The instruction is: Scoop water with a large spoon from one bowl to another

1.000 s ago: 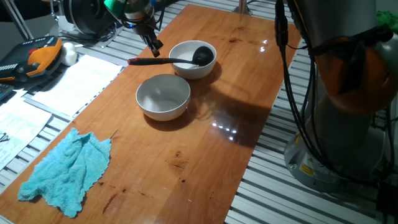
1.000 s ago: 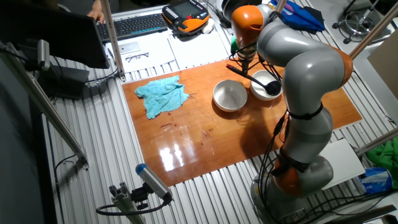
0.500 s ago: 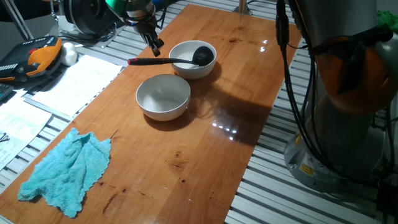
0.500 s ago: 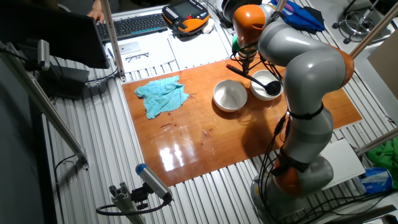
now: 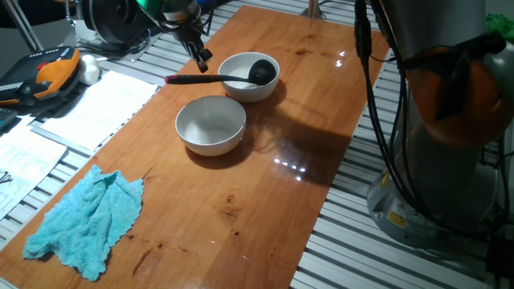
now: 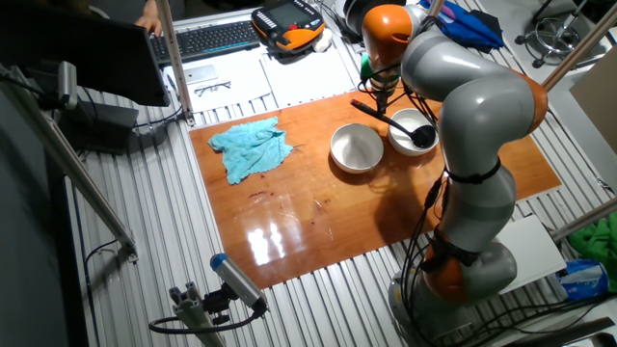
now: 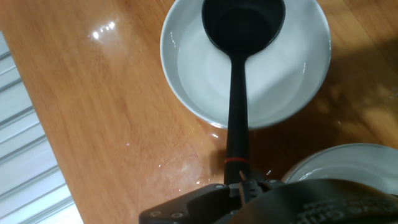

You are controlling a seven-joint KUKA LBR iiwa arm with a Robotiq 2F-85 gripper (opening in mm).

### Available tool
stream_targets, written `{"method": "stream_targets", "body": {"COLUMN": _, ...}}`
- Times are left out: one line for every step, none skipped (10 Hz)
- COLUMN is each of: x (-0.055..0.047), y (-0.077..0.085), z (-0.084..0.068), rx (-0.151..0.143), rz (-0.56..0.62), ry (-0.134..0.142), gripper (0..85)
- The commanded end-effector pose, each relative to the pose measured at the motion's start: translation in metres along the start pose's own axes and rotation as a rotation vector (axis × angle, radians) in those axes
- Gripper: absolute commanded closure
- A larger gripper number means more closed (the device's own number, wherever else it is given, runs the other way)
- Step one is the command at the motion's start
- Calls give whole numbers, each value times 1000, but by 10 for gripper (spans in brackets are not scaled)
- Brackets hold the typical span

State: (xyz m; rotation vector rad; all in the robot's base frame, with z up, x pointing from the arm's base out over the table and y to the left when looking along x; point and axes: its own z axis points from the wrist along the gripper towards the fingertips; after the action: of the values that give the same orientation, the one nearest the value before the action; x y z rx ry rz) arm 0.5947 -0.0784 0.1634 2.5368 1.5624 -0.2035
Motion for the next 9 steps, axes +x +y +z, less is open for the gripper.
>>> {"method": "stream_targets", "body": {"x": 0, "y": 0, "z": 0, "rx": 1, "rz": -3, "ry": 1, "gripper": 850}}
{"method": "stream_targets", "body": {"x": -1, "y": 0, "z": 0, "rx": 0, "rz": -2, "ry": 7, "gripper": 680}}
{"method": "stream_targets", "body": {"x": -1, "y": 0, "z": 0, "rx": 1, "rz": -2, "ry": 2, "gripper": 680}}
{"method": "stream_targets", "body": {"x": -1, "y": 0, "z": -1, "rx": 7, "rz": -5, "ry": 3, "gripper": 510}}
{"method": "stream_targets", "body": {"x": 0, "y": 0, "z": 0, "rx": 6, "rz": 1, "ry": 0, "gripper": 510}}
{"method": "stream_targets", "body": {"x": -1, "y": 0, "z": -1, "rx": 5, "rz": 11, "ry": -1, "gripper": 510}}
{"method": "stream_targets", "body": {"x": -1, "y": -1, "z": -1, "rx": -1, "rz": 13, "ry": -10, "gripper": 510}}
{"method": "stream_targets", "body": {"x": -1, "y": 0, "z": -1, "rx": -9, "rz": 14, "ry": -8, "gripper": 510}}
{"method": "stream_targets", "body": {"x": -1, "y": 0, "z": 1, "rx": -14, "rz": 20, "ry": -4, "gripper": 510}}
